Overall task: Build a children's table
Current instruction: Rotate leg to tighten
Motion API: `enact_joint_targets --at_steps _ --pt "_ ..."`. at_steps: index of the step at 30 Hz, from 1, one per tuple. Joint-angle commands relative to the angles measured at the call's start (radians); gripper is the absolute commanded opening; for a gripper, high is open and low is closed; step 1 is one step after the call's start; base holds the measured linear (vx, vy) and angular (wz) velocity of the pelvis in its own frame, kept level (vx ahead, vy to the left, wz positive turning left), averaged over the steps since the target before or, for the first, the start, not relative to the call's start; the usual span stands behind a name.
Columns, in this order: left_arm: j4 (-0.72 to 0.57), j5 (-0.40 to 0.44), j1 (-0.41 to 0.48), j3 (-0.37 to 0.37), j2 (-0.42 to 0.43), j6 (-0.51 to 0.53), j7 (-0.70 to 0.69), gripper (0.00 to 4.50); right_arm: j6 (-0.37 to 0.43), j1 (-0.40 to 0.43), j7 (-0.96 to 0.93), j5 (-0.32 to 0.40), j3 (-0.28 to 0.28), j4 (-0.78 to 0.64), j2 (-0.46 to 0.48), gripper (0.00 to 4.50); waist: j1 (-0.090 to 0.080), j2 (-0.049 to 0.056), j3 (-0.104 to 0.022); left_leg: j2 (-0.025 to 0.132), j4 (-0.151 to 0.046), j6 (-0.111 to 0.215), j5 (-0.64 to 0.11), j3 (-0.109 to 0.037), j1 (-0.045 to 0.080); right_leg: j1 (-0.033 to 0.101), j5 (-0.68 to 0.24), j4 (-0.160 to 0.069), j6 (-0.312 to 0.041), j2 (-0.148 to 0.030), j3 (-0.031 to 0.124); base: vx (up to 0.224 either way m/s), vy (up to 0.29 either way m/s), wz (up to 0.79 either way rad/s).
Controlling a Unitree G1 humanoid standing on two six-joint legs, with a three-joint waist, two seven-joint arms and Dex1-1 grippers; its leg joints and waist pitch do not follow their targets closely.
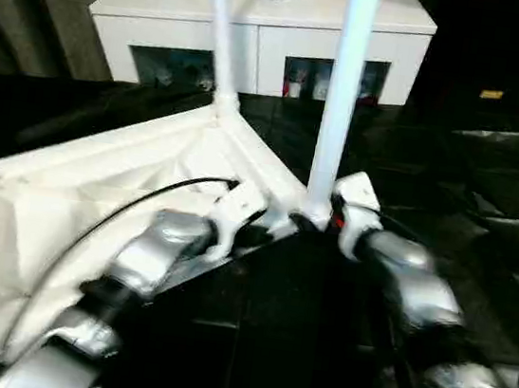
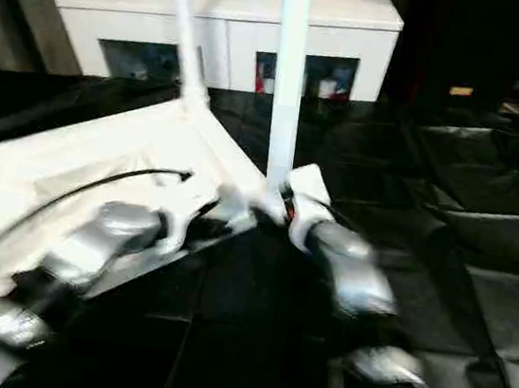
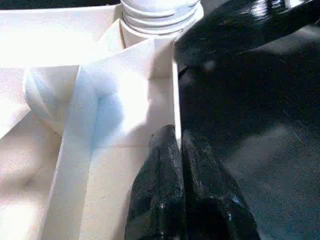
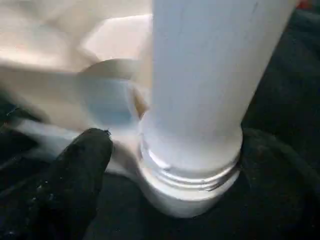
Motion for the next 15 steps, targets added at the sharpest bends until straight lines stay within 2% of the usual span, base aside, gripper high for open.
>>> enact_joint_targets --at_steps 1,5,6,7,10,15 --pt "-0.020 -0.005 0.025 -0.026 0.037 0.007 -0.063 0.00 -0.025 0.019 0.106 0.023 0.033 -0.070 -0.027 4.25 0.009 -0.013 -0.061 0.058 -0.064 0.112 -0.164 -0.031 0.018 0.052 -0.034 -0.061 -0.280 -0.059 0.036 0.000 0.000 0.00" --pt "-0.067 -0.023 0.046 -0.023 0.078 0.004 -0.132 0.00 -0.021 0.042 0.208 0.048 0.039 -0.112 -0.084 4.25 0.006 -0.013 -0.057 0.060 -0.071 0.084 -0.209 -0.032 0.019 0.049 -0.102 -0.066 -0.274 -0.059 0.039 0.000 0.000 0.00" --pt "-0.113 -0.047 0.064 -0.019 0.111 -0.002 -0.196 0.00 0.001 0.059 0.288 0.078 0.041 -0.147 -0.122 4.25 0.007 -0.013 -0.056 0.059 -0.071 0.079 -0.213 -0.031 0.020 0.048 -0.111 -0.067 -0.273 -0.059 0.039 0.000 0.000 0.00" --pt "-0.126 -0.056 0.069 -0.017 0.120 -0.001 -0.212 0.00 0.008 0.064 0.312 0.087 0.041 -0.158 -0.132 4.25 0.010 -0.015 -0.058 0.061 -0.071 0.079 -0.211 -0.033 0.019 0.052 -0.107 -0.065 -0.268 -0.061 0.040 0.000 0.000 0.00" --pt "-0.167 -0.094 0.082 -0.013 0.148 0.012 -0.269 0.00 0.024 0.072 0.376 0.107 0.047 -0.179 -0.157 4.25 0.010 -0.011 -0.060 0.061 -0.069 0.086 -0.188 -0.032 0.020 0.048 -0.070 -0.060 -0.278 -0.057 0.039 0.000 0.000 0.00" --pt "-0.167 -0.093 0.083 -0.011 0.152 0.011 -0.278 0.00 0.027 0.069 0.402 0.108 0.053 -0.176 -0.160 4.25 0.014 -0.011 -0.061 0.059 -0.067 0.087 -0.175 -0.031 0.021 0.047 -0.063 -0.060 -0.284 -0.058 0.039 0.000 0.000 0.00"
